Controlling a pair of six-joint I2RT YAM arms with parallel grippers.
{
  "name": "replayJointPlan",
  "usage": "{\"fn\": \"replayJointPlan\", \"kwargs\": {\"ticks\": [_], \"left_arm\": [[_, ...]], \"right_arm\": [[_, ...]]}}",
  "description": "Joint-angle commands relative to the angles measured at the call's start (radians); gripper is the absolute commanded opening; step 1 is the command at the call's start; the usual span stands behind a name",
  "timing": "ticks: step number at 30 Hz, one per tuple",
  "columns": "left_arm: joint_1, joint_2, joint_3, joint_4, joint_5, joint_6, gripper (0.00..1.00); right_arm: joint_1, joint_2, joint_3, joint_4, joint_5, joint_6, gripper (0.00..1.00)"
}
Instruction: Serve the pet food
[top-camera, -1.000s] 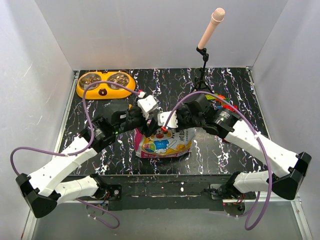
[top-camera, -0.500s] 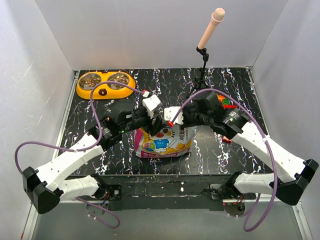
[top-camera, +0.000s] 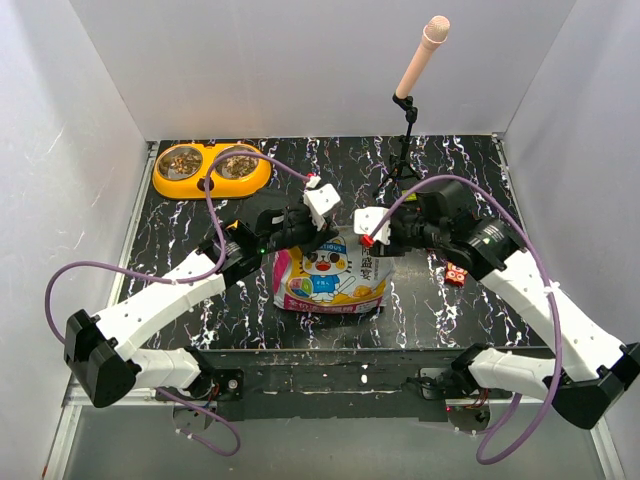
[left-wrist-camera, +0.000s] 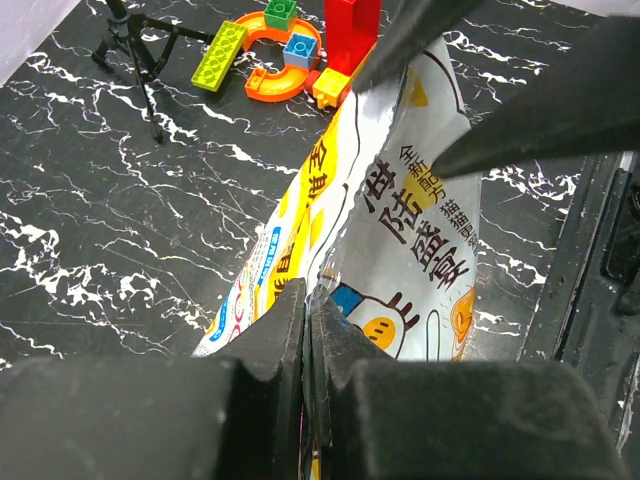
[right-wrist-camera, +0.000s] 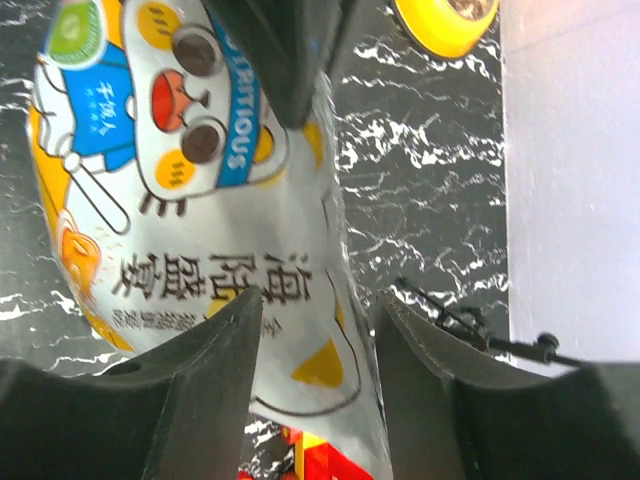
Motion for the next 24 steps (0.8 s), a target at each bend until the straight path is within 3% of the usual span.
{"fn": "replayJointPlan", "kwargs": {"ticks": [1,10,11,12,13,19,20,21,24], "left_arm": [[-0.003,-0.034,0.044,-0.039,0.046,0.006,0.0],[-0.003,-0.042,0.069,-0.06,0.077,-0.001,0.0],[-0.004,-0.043,0.066,-0.057,0.079,-0.003,0.0],[-0.003,-0.043,0.064,-0.054,0.08,-0.004,0.0],[-0.004,-0.043,0.063,-0.052,0.079,-0.006,0.0],[-0.004,-0.06,0.044,-0.06,0.076,-0.006,0.0],[-0.004,-0.063,0.047,-0.065,0.076,-0.004,0.0],[-0.004,-0.065,0.046,-0.068,0.076,-0.001,0.0],[-0.004,-0.071,0.055,-0.078,0.086,0.002,0.0]], "right_arm": [[-0.035,-0.038,-0.026,0.052,0.037,-0.057,0.57],[-0.041,0.022,0.021,0.063,-0.001,-0.1,0.54],[-0.039,0.031,0.026,0.064,0.002,-0.102,0.48],[-0.039,0.037,0.038,0.058,0.01,-0.106,0.09],[-0.039,0.049,0.059,0.034,0.033,-0.106,0.02],[-0.065,0.037,0.125,-0.062,0.002,-0.108,0.01],[-0.072,0.024,0.098,-0.062,-0.001,-0.115,0.08],[-0.072,0.007,0.066,-0.04,0.017,-0.122,0.22],[-0.088,-0.032,0.007,0.027,0.031,-0.105,0.26]]}}
